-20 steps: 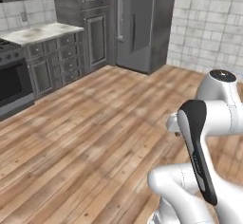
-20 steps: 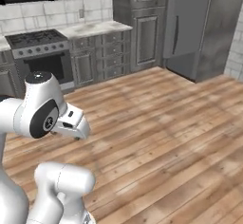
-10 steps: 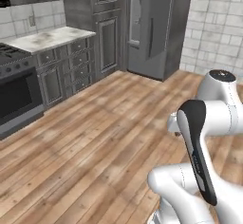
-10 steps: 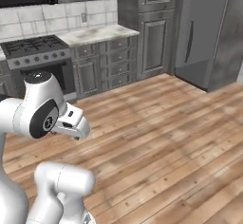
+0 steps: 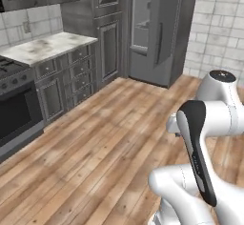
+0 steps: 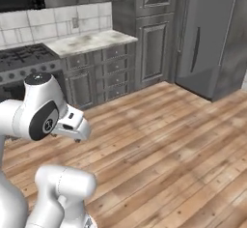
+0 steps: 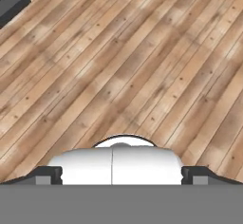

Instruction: Pick up the pear and kiwi from the fridge and place one fruit on each plate on the dining counter.

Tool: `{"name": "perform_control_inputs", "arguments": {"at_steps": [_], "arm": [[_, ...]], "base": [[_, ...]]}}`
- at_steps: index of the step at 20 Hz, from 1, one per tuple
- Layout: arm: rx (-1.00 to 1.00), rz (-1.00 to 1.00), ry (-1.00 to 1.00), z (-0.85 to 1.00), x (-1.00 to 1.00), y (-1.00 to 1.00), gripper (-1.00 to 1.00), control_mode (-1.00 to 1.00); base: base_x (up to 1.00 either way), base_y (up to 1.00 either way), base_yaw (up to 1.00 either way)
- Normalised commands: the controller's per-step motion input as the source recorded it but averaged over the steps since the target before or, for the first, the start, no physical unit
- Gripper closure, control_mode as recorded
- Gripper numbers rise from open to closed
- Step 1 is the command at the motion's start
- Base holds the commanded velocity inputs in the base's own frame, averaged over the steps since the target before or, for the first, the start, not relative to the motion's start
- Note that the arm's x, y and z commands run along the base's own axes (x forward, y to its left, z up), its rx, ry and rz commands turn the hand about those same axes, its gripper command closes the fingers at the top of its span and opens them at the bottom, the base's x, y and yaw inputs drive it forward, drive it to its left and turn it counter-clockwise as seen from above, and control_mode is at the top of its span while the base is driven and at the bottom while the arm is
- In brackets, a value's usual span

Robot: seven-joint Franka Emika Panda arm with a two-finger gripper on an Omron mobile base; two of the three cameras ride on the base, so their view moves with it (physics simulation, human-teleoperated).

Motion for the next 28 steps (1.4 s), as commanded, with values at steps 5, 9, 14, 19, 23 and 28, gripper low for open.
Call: {"name": "perform_control_inputs", "arguments": {"at_steps": [5,9,14,19,23,28], "arm": [[0.0,0.0,0.0,0.0,0.0,0.0,-1.0,1.0],[0.0,0.0,0.0,0.0,0.0,0.0,-1.0,1.0],[0.0,0.0,0.0,0.0,0.0,0.0,-1.0,1.0],[0.0,0.0,0.0,0.0,0.0,0.0,-1.0,1.0],[0.0,0.0,0.0,0.0,0.0,0.0,-1.0,1.0],[0.0,0.0,0.0,0.0,0.0,0.0,-1.0,1.0]], "base": [[1.0,0.6,-0.29],[0.9,0.11,-0.23],[0.95,0.06,-0.3],[1.0,0.34,-0.33],[1.0,0.34,-0.32],[1.0,0.38,-0.38]]}}
